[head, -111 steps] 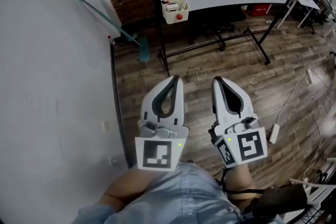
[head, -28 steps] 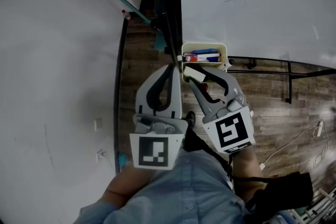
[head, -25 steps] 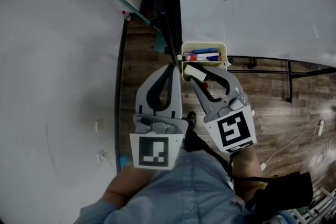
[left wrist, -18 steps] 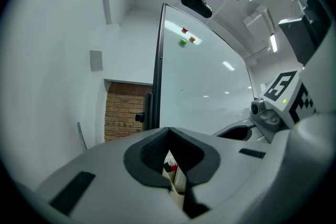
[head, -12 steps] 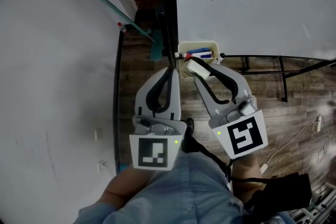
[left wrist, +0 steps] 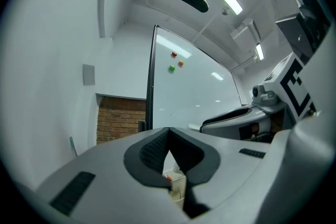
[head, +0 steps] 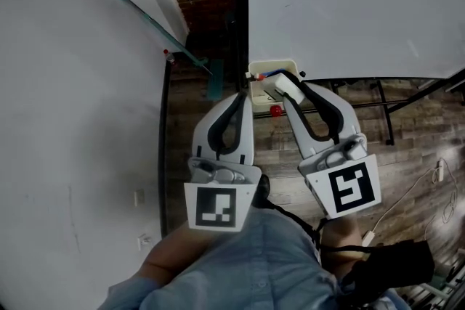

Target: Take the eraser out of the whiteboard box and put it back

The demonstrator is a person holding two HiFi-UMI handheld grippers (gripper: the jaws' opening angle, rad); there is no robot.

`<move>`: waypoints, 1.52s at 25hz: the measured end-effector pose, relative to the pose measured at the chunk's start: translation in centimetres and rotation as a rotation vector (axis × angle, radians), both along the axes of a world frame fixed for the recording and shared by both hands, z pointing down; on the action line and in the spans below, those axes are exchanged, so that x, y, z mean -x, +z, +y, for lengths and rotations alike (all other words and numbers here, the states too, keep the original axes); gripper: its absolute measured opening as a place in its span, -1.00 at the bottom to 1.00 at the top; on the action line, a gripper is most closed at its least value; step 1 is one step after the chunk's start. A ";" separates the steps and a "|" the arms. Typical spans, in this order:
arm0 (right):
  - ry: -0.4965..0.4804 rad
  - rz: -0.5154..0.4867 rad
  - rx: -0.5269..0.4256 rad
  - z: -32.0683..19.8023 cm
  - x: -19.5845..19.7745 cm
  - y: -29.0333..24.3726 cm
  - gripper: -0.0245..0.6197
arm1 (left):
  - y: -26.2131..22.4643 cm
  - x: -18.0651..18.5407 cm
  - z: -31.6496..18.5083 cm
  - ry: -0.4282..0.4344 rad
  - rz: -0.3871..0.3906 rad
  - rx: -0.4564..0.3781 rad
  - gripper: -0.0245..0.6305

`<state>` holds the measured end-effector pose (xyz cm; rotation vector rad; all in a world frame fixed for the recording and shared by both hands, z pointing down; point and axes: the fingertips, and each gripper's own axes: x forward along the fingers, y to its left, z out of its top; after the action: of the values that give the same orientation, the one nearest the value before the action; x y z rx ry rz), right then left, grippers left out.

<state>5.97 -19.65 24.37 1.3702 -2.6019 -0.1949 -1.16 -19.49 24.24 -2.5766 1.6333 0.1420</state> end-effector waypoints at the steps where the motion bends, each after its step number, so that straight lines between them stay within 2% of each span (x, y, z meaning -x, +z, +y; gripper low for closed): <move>1: 0.006 -0.001 -0.007 0.2 0.0 -0.3 -0.61 | -0.1 0.1 0.2 0.004 0.000 -0.001 -0.91; 9: 0.026 -0.004 -0.040 1.2 0.5 -1.5 -0.60 | -1.1 0.8 1.3 0.015 -0.029 -0.036 -0.91; 13: 0.028 -0.008 -0.047 1.4 0.6 -1.8 -0.61 | -1.4 1.2 1.4 0.017 0.010 -0.041 -0.91; 19: 0.027 -0.011 -0.053 1.4 0.8 -1.9 -0.61 | -1.5 1.5 1.5 0.010 0.017 -0.044 -0.91; 38: 0.008 0.000 -0.003 -0.6 0.2 0.0 -0.61 | -0.7 0.7 0.0 0.006 0.035 -0.012 -0.91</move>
<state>5.81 -20.22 24.34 1.3815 -2.5966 -0.1977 -1.83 -19.47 23.52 -2.5844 1.6318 0.1982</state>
